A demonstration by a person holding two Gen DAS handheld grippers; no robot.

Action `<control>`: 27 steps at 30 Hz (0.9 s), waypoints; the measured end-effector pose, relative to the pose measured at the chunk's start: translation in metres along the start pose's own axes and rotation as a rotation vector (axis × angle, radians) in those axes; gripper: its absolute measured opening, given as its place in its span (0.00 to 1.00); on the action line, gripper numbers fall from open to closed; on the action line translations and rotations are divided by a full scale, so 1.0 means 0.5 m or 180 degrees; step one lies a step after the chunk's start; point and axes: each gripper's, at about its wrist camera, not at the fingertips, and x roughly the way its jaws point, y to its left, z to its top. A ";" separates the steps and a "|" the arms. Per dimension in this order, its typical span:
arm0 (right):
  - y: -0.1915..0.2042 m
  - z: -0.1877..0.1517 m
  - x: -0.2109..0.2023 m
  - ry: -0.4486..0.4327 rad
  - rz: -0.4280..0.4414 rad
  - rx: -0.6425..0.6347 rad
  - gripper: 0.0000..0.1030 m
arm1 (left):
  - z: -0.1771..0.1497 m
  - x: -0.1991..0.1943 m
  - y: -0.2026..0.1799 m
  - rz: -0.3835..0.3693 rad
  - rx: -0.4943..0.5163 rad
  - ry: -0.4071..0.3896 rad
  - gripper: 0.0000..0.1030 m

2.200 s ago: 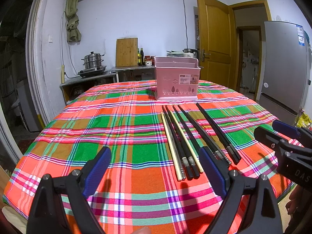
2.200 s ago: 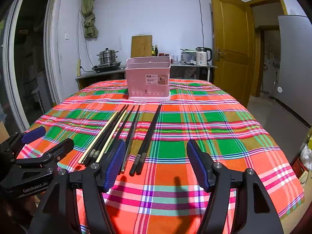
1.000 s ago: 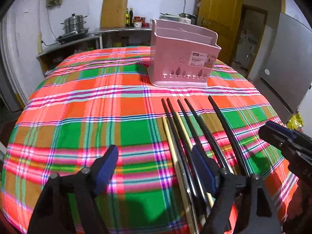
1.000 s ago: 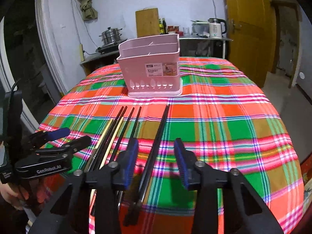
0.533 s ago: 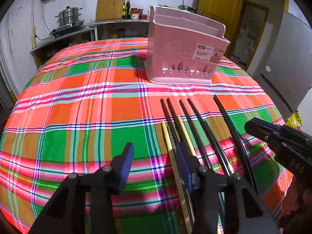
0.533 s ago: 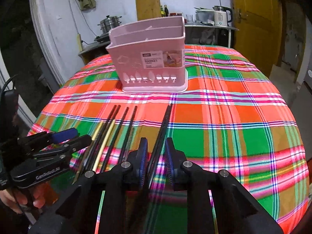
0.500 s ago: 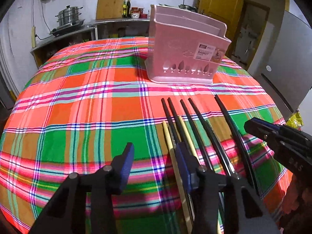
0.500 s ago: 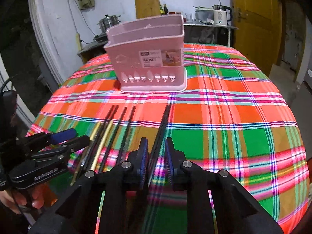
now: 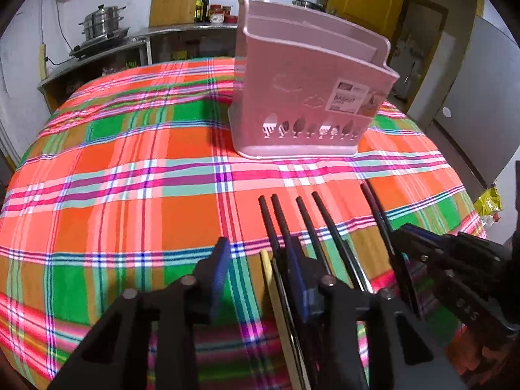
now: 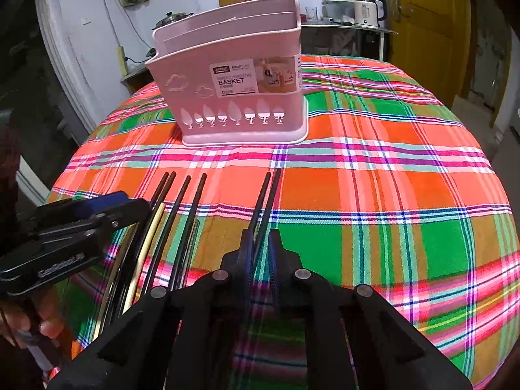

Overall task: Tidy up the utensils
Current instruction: 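Lower the right tool onto a black chopstick and close while the left tool grasps another, then lift the right tool's chopstick upright over the pink basket while the left tool carries its own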

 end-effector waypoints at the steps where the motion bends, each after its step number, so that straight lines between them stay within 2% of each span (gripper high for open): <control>1: -0.002 0.001 0.002 0.0007 0.0003 0.0011 0.09 | 0.003 0.004 -0.001 0.0000 0.0007 -0.0002 0.32; 10: -0.018 0.007 0.007 0.0028 -0.0047 0.0038 0.08 | 0.013 0.020 -0.018 0.0056 0.0168 0.0021 0.14; 17: -0.020 0.010 0.008 0.0065 -0.0086 0.0033 0.07 | 0.022 0.027 -0.035 0.0017 0.0297 0.0103 0.12; 23: -0.020 0.010 0.008 0.0074 -0.0081 0.0046 0.07 | 0.032 0.027 -0.034 -0.0062 0.0260 0.0166 0.07; 27: -0.023 0.009 -0.001 0.0048 -0.0035 0.0069 0.06 | 0.043 0.009 -0.035 -0.0127 0.0237 0.0093 0.07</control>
